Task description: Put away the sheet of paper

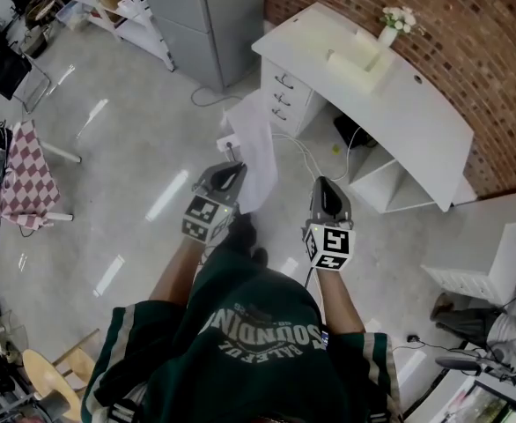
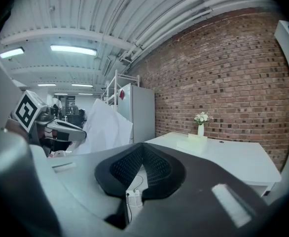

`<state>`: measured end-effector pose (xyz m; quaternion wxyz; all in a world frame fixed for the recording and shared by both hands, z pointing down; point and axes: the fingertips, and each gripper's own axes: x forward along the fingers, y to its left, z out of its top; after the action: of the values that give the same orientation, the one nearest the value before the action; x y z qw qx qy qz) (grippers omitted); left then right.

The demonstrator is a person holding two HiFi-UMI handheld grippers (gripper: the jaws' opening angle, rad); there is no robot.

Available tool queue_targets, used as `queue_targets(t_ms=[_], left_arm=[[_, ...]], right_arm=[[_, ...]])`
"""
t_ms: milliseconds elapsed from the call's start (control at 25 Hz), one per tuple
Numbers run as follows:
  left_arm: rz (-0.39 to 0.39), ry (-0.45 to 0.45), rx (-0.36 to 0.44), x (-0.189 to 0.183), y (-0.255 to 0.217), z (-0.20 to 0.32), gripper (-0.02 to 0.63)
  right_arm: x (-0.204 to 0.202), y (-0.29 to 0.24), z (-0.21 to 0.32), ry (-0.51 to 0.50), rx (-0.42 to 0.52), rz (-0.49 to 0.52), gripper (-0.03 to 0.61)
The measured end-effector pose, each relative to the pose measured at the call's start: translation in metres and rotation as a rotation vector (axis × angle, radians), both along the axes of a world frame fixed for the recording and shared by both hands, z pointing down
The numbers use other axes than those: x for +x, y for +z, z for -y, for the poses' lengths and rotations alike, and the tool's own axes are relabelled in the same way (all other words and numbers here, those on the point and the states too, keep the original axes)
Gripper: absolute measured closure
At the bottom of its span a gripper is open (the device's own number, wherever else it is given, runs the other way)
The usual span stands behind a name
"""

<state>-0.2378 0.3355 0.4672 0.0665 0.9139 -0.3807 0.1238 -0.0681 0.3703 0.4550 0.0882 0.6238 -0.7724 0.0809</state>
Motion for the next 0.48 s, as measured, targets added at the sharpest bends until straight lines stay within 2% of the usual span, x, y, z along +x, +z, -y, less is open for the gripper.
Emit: queue_targets(t_ms=[200, 480], left_arm=[[0.005, 0.027, -0.014, 0.011, 0.01, 0.032, 0.601], [-0.008, 0.068, -0.019, 0.032, 0.016, 0.106, 0.601]], right_arm=[[0.006, 0.006, 0.029, 0.014, -0.013, -0.008, 0.578], [0.02, 0.009, 0.099, 0.042, -0.029, -0.018, 0.578]])
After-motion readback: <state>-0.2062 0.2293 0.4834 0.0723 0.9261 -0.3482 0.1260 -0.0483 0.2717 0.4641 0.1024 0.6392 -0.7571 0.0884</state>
